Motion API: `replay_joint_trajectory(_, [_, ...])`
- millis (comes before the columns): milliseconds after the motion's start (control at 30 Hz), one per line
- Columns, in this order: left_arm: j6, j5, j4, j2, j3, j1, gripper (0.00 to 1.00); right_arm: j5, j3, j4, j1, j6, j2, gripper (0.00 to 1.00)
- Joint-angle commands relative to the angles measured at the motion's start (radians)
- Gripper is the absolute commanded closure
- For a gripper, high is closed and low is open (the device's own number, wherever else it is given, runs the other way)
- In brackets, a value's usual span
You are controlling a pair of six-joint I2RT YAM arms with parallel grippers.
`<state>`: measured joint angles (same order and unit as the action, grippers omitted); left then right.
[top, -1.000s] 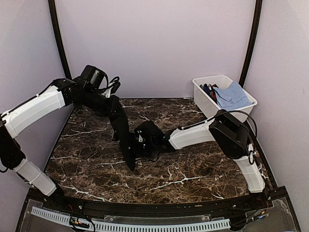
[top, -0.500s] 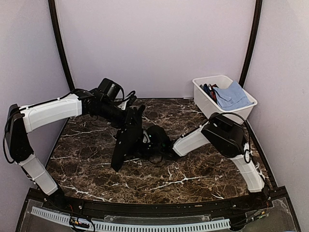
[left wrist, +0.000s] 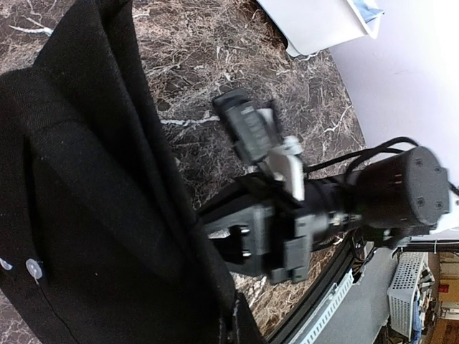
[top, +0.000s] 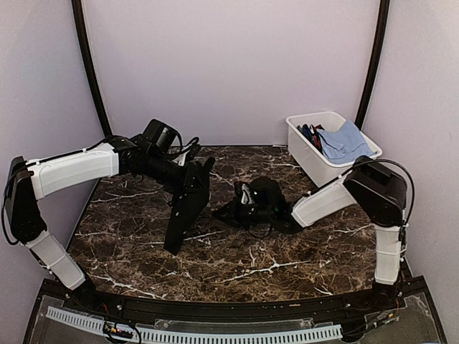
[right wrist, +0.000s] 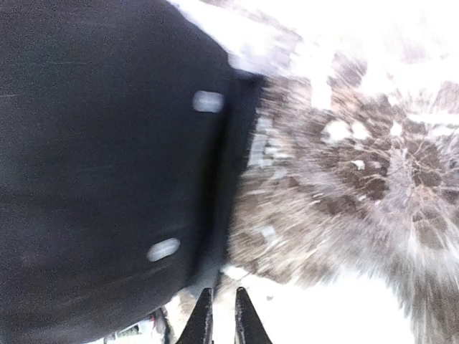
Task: Fold and stack the long sleeve shirts
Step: Turn over the square folded shirt at the center of the board, then adjust the square-folded shirt at the center of the board.
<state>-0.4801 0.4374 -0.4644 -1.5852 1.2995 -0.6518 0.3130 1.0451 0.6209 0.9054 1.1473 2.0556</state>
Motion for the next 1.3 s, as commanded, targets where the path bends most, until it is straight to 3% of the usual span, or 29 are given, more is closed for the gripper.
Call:
replay_joint_trajectory(0, [-0.022, 0.007, 0.042, 0.007, -0.008, -0.039, 1.00, -0.068, -0.083, -0.133, -0.028, -0.116, -0.239, 0.88])
replay_joint_trajectory(167, [-0.109, -0.055, 0.122, -0.125, 0.034, -0.173, 0.95, -0.206, -0.200, -0.401, -0.067, -0.199, -0.519, 0.81])
replay_joint_trajectory(200, [-0.134, -0.062, 0.140, -0.180, 0.049, -0.219, 0.84, -0.238, -0.222, -0.453, -0.079, -0.215, -0.566, 0.78])
replay_joint_trajectory(333, [-0.170, -0.096, 0.133, -0.329, 0.222, -0.313, 0.66, -0.309, -0.303, -0.586, -0.118, -0.245, -0.725, 0.67])
replay_joint_trajectory(367, [-0.178, -0.108, 0.132, -0.337, 0.235, -0.318, 0.57, -0.309, -0.314, -0.603, -0.122, -0.249, -0.747, 0.64])
replay_joint_trajectory(467, [-0.205, -0.168, 0.143, -0.317, 0.246, -0.316, 0.51, -0.346, -0.324, -0.660, -0.125, -0.267, -0.777, 0.56])
replay_joint_trajectory(767, [-0.214, -0.264, 0.103, -0.112, 0.042, -0.157, 0.47, -0.294, -0.240, -0.702, -0.102, -0.362, -0.626, 0.42])
replay_joint_trajectory(1033, [-0.148, -0.245, 0.103, 0.077, -0.256, 0.098, 0.47, -0.310, -0.063, -0.760, -0.015, -0.399, -0.392, 0.42])
replay_joint_trajectory(1267, [-0.072, -0.162, 0.122, 0.090, -0.357, 0.167, 0.40, -0.399, 0.061, -0.855, 0.029, -0.401, -0.240, 0.42])
